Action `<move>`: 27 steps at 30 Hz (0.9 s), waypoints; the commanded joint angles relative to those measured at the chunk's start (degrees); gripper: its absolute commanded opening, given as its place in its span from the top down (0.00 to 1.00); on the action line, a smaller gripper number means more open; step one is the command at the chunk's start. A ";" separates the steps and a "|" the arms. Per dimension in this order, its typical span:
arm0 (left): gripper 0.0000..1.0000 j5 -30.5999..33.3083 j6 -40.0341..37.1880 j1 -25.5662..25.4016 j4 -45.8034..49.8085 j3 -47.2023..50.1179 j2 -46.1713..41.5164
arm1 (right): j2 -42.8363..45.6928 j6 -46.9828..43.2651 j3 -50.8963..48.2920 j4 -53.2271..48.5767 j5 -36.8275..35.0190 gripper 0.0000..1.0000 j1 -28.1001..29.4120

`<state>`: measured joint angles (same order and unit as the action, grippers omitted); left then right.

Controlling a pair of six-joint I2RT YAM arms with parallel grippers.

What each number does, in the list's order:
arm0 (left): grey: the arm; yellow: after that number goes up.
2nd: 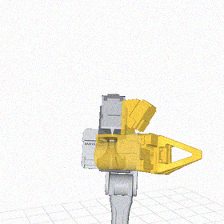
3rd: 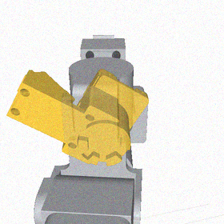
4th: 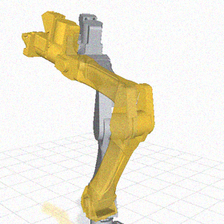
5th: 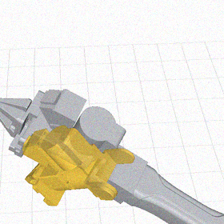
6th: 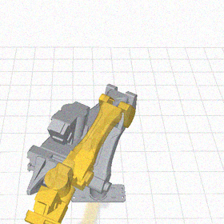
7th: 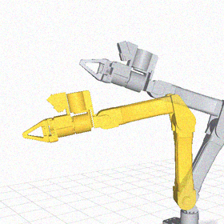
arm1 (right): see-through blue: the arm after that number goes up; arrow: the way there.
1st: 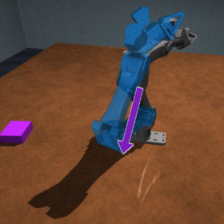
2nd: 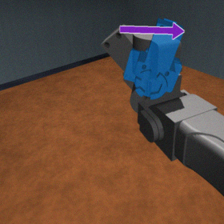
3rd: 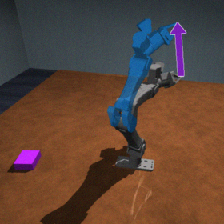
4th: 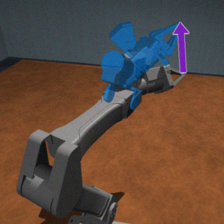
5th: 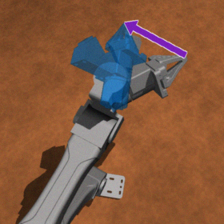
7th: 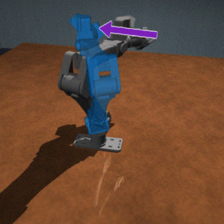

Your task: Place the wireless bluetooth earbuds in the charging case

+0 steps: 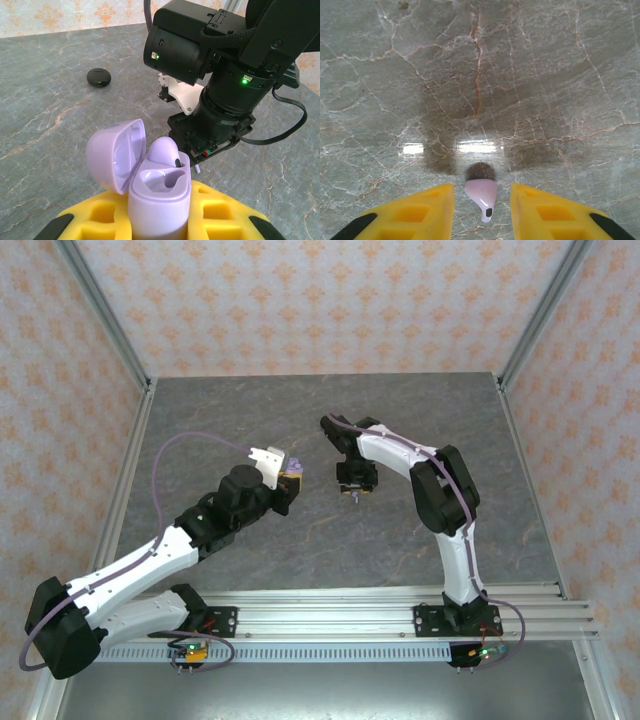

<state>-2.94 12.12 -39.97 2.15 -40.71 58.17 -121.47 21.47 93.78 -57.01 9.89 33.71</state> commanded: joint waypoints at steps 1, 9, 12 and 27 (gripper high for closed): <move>0.87 -0.49 -0.01 0.20 -0.04 0.15 0.10 | -0.78 1.05 0.65 -0.29 -0.84 0.67 -0.26; 0.87 -0.60 0.18 0.17 0.28 -0.06 0.10 | -1.01 1.20 0.14 0.54 0.26 0.67 -0.49; 0.87 -0.60 0.34 0.15 0.31 -0.07 0.00 | -1.18 1.17 -0.17 0.84 0.74 0.67 -0.49; 0.87 -0.57 0.62 0.18 0.50 0.14 -0.34 | -2.54 1.35 -1.04 1.12 0.40 0.72 -0.47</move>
<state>-3.16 12.14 -39.97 2.17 -40.71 58.17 -122.43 22.11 93.67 -55.68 10.92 33.58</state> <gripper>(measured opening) 0.192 0.278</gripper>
